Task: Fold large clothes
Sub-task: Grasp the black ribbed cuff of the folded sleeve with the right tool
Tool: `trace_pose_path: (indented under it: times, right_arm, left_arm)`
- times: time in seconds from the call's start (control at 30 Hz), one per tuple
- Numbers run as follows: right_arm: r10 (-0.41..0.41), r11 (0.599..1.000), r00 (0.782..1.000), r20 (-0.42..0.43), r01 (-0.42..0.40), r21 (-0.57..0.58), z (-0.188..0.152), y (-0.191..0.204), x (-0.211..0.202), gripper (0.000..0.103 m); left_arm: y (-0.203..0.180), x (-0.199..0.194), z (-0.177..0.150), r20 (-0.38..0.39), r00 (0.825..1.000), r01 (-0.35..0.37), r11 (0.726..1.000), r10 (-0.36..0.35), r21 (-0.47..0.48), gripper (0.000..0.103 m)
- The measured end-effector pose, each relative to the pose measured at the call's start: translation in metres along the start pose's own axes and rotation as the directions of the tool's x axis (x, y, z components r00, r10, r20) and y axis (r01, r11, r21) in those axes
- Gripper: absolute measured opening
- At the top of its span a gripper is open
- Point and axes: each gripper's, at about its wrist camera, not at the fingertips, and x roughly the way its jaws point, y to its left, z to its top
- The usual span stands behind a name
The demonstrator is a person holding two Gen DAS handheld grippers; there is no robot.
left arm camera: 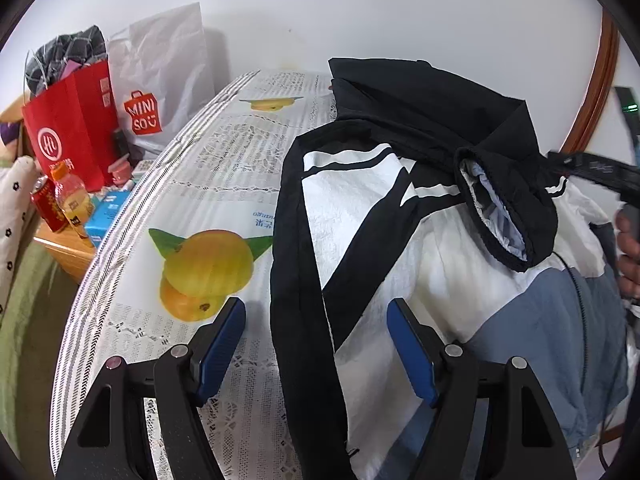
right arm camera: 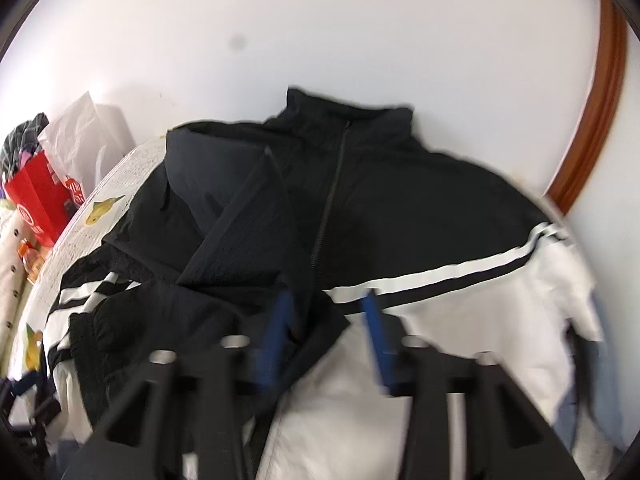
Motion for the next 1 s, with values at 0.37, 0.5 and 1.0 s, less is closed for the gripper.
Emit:
trace_pose_path:
  times: [0.37,0.5,1.0]
  right_arm:
    - [0.306,0.932,0.951,-0.039,-0.307,-0.192,-0.043,0.091,-0.045,0.077]
    - [0.298,0.910,0.951,-0.077,-0.308,-0.277,-0.058,0.130,-0.033,0.077]
    - [0.226,0.935,0.960,-0.165,-0.261,-0.240,-0.048,0.134,0.027,0.029]
  left_arm:
    - [-0.001,0.003,0.000,-0.012,0.999,-0.044,0.999,0.044,0.026,0.074]
    - [-0.003,0.003,0.000,-0.012,0.999,-0.049,0.999,0.049,0.024,0.075]
    - [-0.003,0.005,-0.002,-0.018,0.998,-0.062,0.997,0.063,0.036,0.078]
